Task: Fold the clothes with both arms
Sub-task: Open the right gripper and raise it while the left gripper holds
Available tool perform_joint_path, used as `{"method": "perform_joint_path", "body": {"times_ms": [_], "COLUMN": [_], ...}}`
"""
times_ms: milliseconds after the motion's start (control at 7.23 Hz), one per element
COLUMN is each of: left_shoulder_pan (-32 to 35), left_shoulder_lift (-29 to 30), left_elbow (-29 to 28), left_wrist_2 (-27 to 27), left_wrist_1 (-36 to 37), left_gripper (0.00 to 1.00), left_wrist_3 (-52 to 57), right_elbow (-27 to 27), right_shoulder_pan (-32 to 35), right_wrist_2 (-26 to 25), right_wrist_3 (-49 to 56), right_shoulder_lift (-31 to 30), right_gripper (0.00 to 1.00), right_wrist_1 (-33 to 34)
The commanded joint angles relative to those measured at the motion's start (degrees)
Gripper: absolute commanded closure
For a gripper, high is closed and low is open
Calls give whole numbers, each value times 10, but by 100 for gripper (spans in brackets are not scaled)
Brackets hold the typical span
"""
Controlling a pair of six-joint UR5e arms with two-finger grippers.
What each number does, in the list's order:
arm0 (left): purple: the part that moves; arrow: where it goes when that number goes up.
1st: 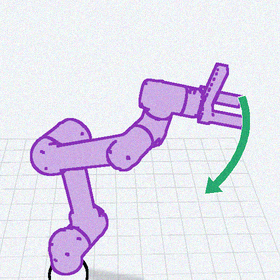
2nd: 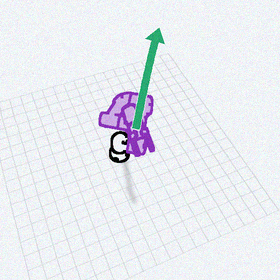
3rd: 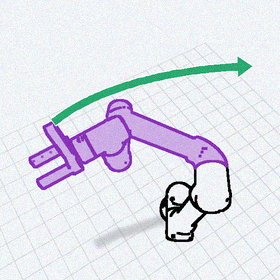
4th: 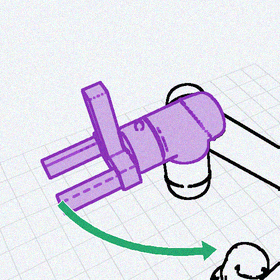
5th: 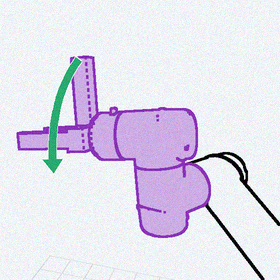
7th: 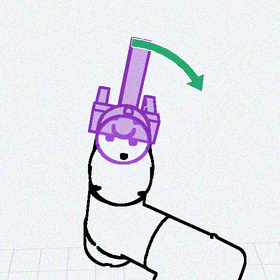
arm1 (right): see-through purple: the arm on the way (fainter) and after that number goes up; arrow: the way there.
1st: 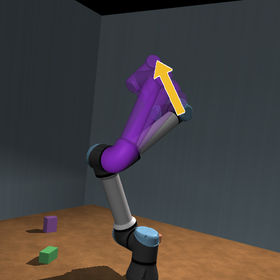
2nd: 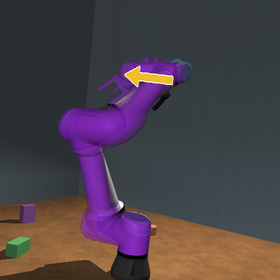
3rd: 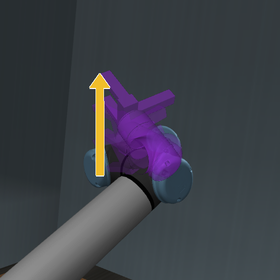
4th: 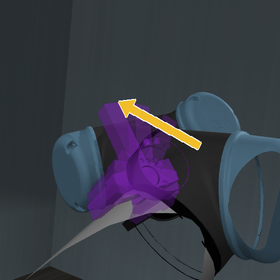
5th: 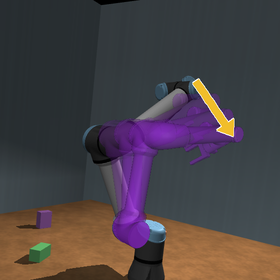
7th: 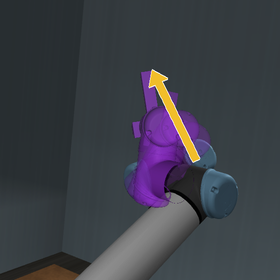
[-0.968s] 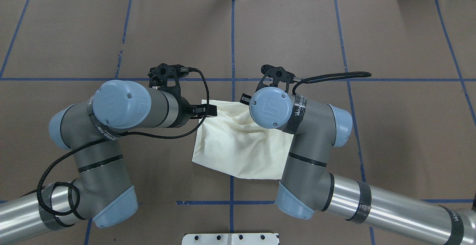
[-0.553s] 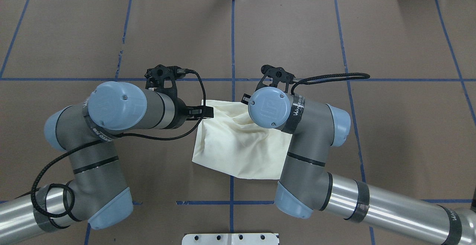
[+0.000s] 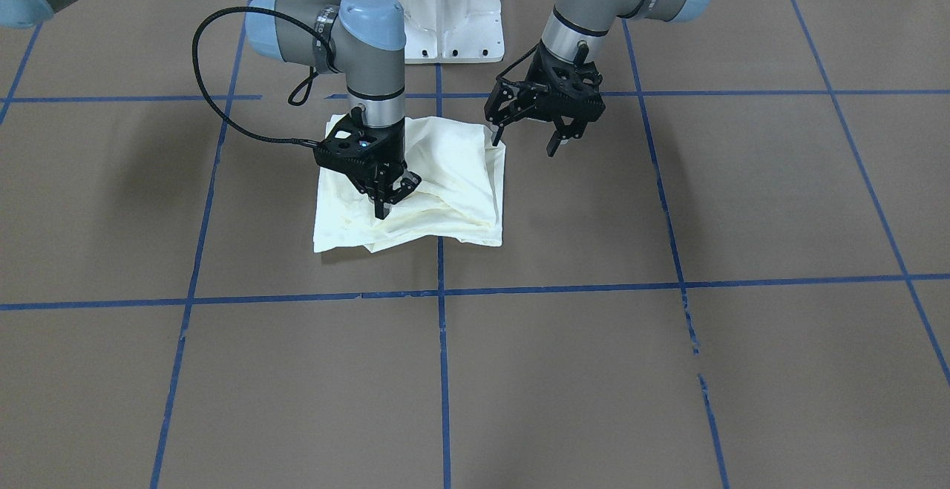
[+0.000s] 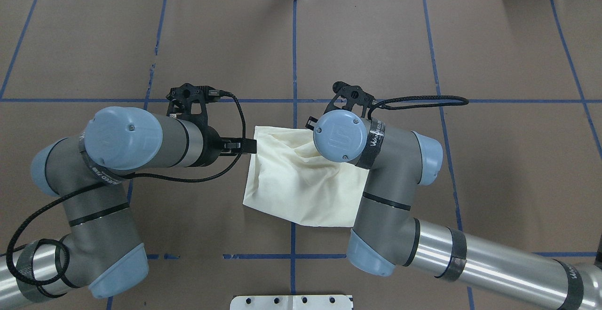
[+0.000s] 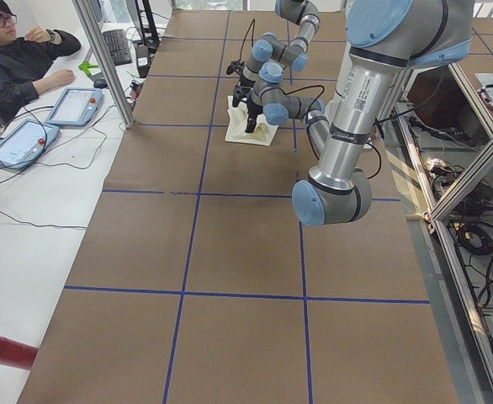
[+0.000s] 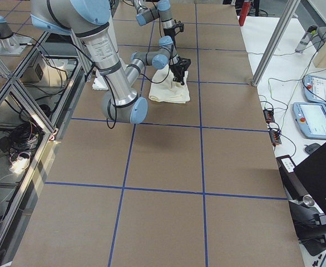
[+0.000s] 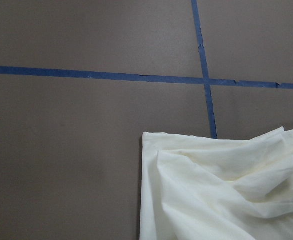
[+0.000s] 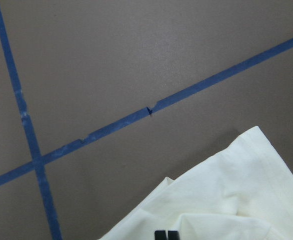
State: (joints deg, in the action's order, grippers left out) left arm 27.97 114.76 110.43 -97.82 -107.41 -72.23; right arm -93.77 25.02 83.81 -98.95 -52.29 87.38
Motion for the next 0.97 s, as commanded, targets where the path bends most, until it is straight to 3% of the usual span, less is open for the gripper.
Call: {"method": "perform_joint_path", "body": {"times_ms": [0,415,553,691,830], "left_shoulder_pan": [0,-2,-3,-5,-15], "left_shoulder_lift": [-1,-2,-2,-1,2], "left_elbow": [0,0,-1,-6,-7], "left_wrist_2": [0,1,1,1,2], "left_wrist_1": [0,0,-1,-2,-4], "left_gripper": [0,0,0,0,0], "left_wrist_3": [0,-5,-7,-13,-17], "right_elbow": [30,46,46,37,26], "right_shoulder_pan": [9,20,24,37,66], "right_wrist_2": [-16,-22,-26,-26,5], "right_wrist_3": [-8,1,30,87,102], "right_shoulder_lift": [0,-1,-1,5,10], "right_gripper": [100,100,1,0,0], "right_wrist_1": [1,3,4,1,1]}}
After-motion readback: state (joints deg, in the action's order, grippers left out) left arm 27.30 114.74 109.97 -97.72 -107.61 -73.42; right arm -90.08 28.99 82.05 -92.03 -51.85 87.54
